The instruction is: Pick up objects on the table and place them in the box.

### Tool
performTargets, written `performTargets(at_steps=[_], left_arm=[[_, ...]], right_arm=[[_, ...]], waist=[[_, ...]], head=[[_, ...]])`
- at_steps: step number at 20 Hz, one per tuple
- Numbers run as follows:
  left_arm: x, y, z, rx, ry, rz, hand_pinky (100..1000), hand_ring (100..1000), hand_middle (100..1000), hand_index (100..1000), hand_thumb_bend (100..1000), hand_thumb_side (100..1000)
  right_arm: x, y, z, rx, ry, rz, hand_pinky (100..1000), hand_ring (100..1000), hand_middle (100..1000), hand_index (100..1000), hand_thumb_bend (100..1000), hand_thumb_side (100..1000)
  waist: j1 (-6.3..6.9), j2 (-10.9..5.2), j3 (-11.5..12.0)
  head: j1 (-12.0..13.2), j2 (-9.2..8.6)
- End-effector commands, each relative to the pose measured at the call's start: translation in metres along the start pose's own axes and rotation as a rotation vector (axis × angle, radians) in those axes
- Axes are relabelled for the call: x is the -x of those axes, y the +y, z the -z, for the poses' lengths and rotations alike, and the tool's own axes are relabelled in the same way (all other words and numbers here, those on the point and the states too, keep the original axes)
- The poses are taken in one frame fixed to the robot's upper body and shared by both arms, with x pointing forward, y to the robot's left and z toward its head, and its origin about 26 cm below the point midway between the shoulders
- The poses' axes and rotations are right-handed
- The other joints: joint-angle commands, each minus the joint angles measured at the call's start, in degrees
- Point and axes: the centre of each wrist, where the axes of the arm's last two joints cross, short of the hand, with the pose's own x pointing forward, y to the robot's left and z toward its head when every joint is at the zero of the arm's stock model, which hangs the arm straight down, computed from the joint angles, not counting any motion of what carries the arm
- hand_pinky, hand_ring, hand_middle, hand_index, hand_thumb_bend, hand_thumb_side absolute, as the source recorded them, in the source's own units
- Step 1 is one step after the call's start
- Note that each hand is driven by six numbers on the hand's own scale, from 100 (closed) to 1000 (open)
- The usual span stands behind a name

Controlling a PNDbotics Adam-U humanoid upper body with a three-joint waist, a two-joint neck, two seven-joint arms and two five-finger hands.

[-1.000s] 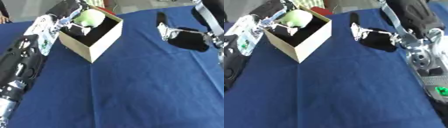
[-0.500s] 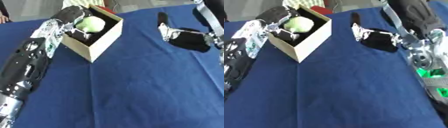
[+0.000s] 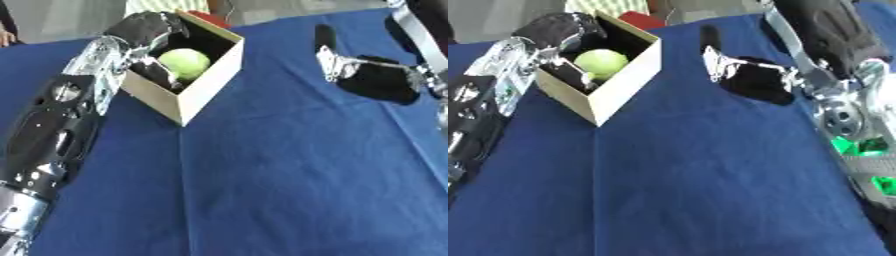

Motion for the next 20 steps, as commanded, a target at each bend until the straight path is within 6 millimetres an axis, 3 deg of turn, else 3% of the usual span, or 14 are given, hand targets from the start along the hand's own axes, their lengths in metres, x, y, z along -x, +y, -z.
performTargets(at_steps=[1, 9, 20], left_arm=[[0.005, 0.023, 0.002, -0.063, 0.023, 0.039, 614, 802, 773, 823, 804, 450], [0.005, 0.038, -0.001, -0.162, 0.036, 0.008, 592, 779, 748, 808, 598, 468], [0.017, 0.077, -0.029, -0.280, -0.016, -0.031, 571, 754, 722, 790, 508, 424]], right_arm=[[0.000, -0.007, 0.000, 0.025, -0.009, -0.004, 922, 807, 798, 852, 100, 468], [0.000, -0.007, 0.000, 0.025, -0.003, -0.005, 923, 808, 799, 852, 100, 468], [0.004, -0.008, -0.002, 0.021, 0.010, -0.024, 925, 812, 799, 848, 100, 460]], waist=[[-0.27, -1.45, -0.1], [-0.34, -1.71, -0.1], [-0.72, -2.62, 1.4]], head=[[0.2, -0.10], [0.2, 0.41], [-0.4, 2.39]])
